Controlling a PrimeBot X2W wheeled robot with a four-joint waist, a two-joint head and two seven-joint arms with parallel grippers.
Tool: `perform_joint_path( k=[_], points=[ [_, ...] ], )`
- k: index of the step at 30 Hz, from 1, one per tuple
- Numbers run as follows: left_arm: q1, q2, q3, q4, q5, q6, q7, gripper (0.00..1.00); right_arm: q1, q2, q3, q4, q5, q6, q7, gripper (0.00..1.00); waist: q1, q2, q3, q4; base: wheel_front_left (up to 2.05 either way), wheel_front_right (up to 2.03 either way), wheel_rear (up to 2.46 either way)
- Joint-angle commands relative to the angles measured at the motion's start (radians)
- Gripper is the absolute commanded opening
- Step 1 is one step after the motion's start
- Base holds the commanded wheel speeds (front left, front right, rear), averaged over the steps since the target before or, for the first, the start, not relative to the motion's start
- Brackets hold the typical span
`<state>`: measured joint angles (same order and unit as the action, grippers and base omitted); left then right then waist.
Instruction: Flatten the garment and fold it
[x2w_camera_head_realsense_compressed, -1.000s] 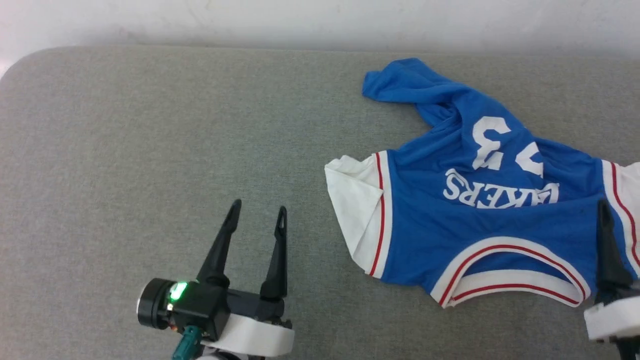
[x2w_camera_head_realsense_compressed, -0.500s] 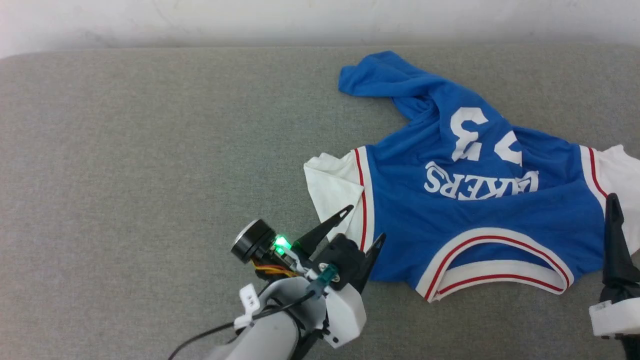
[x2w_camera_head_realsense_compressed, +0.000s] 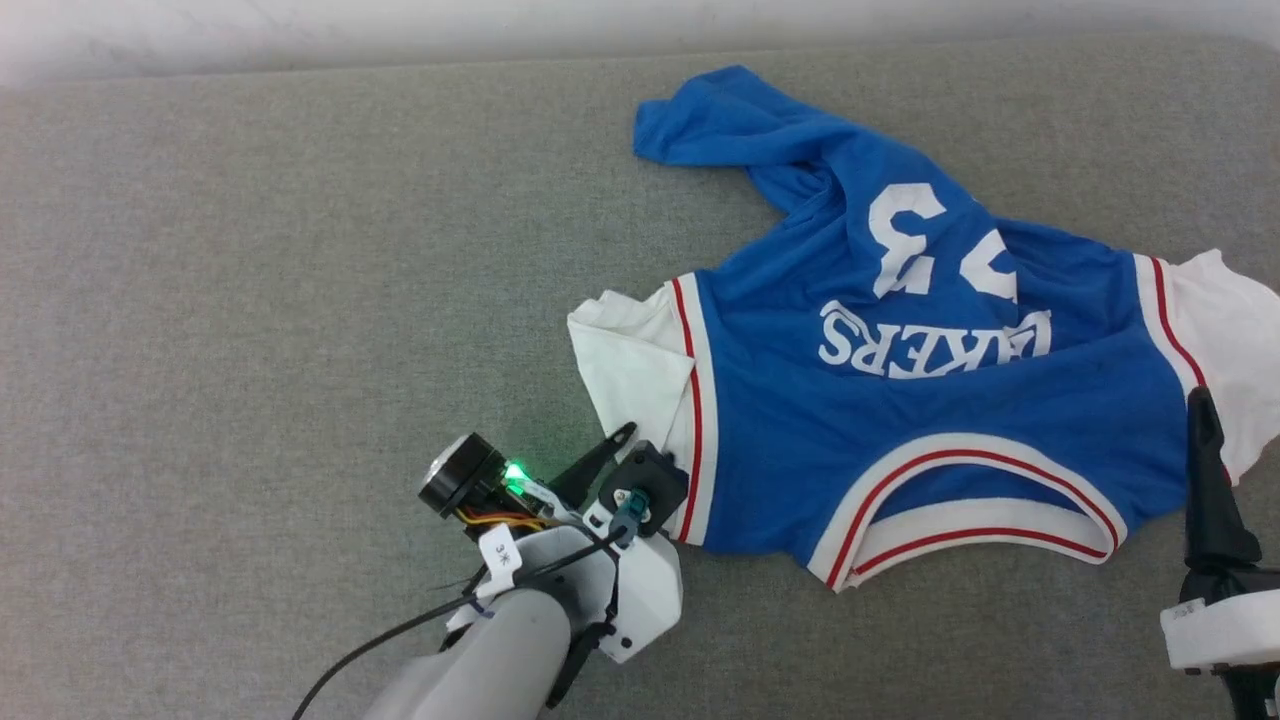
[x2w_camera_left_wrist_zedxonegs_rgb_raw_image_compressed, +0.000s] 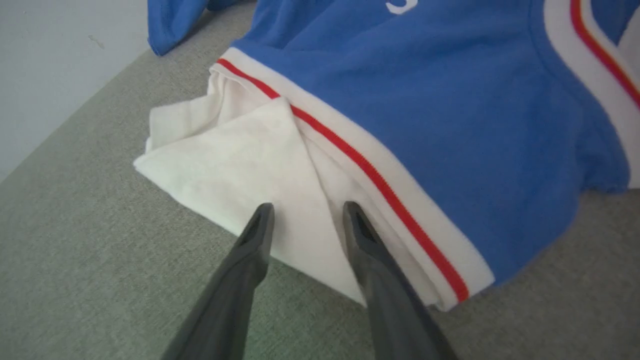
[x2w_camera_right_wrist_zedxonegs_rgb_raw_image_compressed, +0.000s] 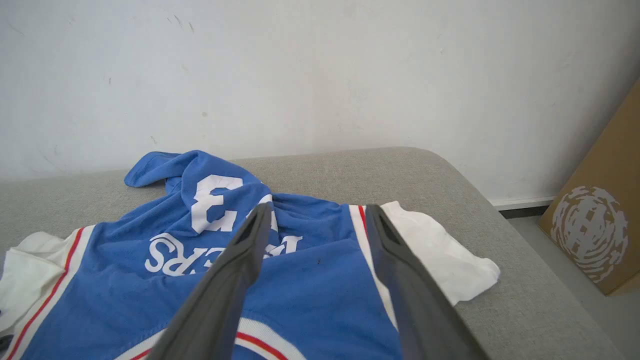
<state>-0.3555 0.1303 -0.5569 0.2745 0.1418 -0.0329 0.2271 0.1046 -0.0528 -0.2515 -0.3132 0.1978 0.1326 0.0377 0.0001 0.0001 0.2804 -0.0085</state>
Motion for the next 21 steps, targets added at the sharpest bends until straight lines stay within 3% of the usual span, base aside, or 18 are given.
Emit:
perform_joint_path(
  k=[1, 6, 9, 13, 14, 18, 19, 20, 21],
  points=[
    [-0.017, -0.004, 0.01, 0.009, -0.012, 0.016, -0.014, 0.0, -0.018, 0.003, -0.003, 0.002, 0.01, -0.002, -0.011, 1.0, -0.0001, -0.0001, 0.004, 0.001, 0.0, 0.0, 0.0],
    [-0.007, -0.04, 0.072, -0.053, -0.099, 0.07, -0.099, 0.0, -0.024, 0.003, -0.013, 0.005, 0.01, -0.002, -0.01, 1.0, -0.0001, -0.0001, -0.005, 0.024, 0.0, 0.0, 0.0],
    [0.049, -0.063, 0.151, -0.145, -0.227, 0.121, -0.165, 0.0, -0.022, 0.003, -0.012, 0.005, 0.009, -0.002, -0.006, 1.0, -0.0001, -0.0001, -0.02, 0.039, 0.0, 0.0, 0.0],
    [0.198, -0.075, 0.243, -0.287, -0.385, 0.209, -0.235, 0.0, -0.007, 0.003, -0.017, 0.006, 0.013, -0.002, -0.001, 1.0, -0.0001, -0.0001, -0.037, 0.064, 0.0, 0.0, 0.0],
    [0.198, -0.075, 0.243, -0.287, -0.385, 0.209, -0.235, 0.0, -0.007, 0.003, -0.017, 0.006, 0.013, -0.002, -0.001, 1.0, -0.0001, -0.0001, -0.037, 0.064, 0.0, 0.0, 0.0],
    [0.39, -0.078, 0.295, -0.346, -0.525, 0.279, -0.251, 0.0, 0.009, 0.003, -0.019, 0.004, 0.02, -0.002, 0.006, 1.0, -0.0001, -0.0001, -0.041, 0.092, 0.0, 0.0, 0.0],
    [0.432, -0.079, 0.302, -0.348, -0.581, 0.295, -0.251, 0.08, 0.01, 0.003, -0.018, 0.003, 0.02, -0.002, 0.008, 1.0, -0.0001, -0.0001, -0.04, 0.099, 0.0, 0.0, 0.0],
    [0.466, -0.079, 0.303, -0.345, -0.643, 0.313, -0.252, 0.39, 0.011, 0.003, -0.017, 0.001, 0.021, -0.002, 0.01, 1.0, -0.0001, -0.0001, -0.04, 0.105, 0.0, 0.0, 0.0],
    [0.488, -0.079, 0.298, -0.335, -0.663, 0.323, -0.258, 0.98, 0.01, 0.003, -0.015, 0.0, 0.019, -0.002, 0.012, 1.0, -0.0001, -0.0001, -0.039, 0.111, 0.0, 0.0, 0.0]
  ],
)
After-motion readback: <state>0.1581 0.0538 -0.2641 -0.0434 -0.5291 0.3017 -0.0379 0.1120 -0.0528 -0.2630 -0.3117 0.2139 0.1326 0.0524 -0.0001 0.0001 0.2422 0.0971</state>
